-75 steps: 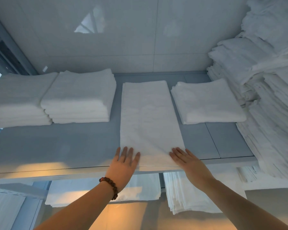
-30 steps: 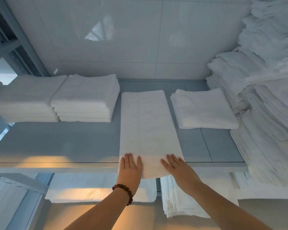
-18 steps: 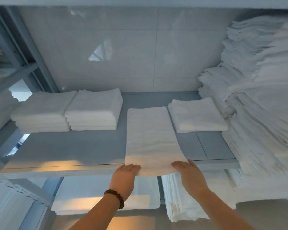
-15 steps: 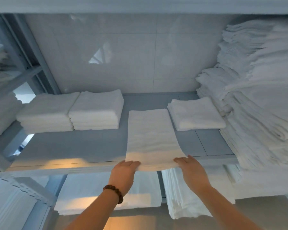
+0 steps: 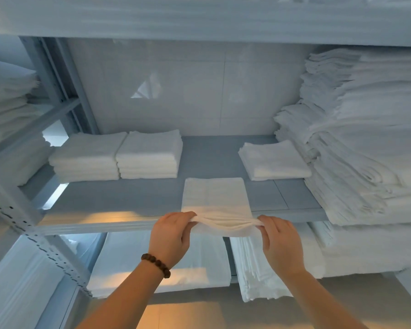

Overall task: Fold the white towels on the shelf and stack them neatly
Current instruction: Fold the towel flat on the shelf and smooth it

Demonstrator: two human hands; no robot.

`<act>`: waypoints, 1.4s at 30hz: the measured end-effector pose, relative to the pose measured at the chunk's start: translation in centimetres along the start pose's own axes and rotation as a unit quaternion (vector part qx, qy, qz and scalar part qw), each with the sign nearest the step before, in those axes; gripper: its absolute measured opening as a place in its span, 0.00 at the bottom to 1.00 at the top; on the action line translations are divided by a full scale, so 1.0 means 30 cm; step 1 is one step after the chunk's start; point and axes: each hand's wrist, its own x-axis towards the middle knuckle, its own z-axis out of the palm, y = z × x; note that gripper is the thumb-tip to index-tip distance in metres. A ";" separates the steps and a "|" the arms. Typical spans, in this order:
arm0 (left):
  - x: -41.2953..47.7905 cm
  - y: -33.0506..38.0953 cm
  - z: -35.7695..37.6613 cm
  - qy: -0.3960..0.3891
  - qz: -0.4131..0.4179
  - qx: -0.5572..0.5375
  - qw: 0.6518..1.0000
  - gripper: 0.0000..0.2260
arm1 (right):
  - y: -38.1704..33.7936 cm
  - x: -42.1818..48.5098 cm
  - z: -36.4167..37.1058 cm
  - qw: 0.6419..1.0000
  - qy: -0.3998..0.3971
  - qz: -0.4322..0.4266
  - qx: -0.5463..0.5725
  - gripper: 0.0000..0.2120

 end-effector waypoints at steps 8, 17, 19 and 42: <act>0.184 -0.058 -0.009 0.054 0.023 0.015 0.998 0.14 | 0.037 0.175 0.066 0.998 0.035 0.027 0.033 0.12; 0.524 -0.305 0.211 -0.148 -0.037 -0.049 0.987 0.11 | 0.271 0.452 0.367 0.958 -0.133 0.156 0.199 0.05; 0.598 -0.362 0.279 -0.203 -0.059 -0.034 0.977 0.12 | 0.313 0.502 0.447 0.952 -0.163 0.150 0.209 0.05; 0.593 -0.585 0.742 -0.248 -0.106 0.104 0.957 0.19 | 0.377 0.465 0.969 0.930 -0.336 0.149 0.018 0.13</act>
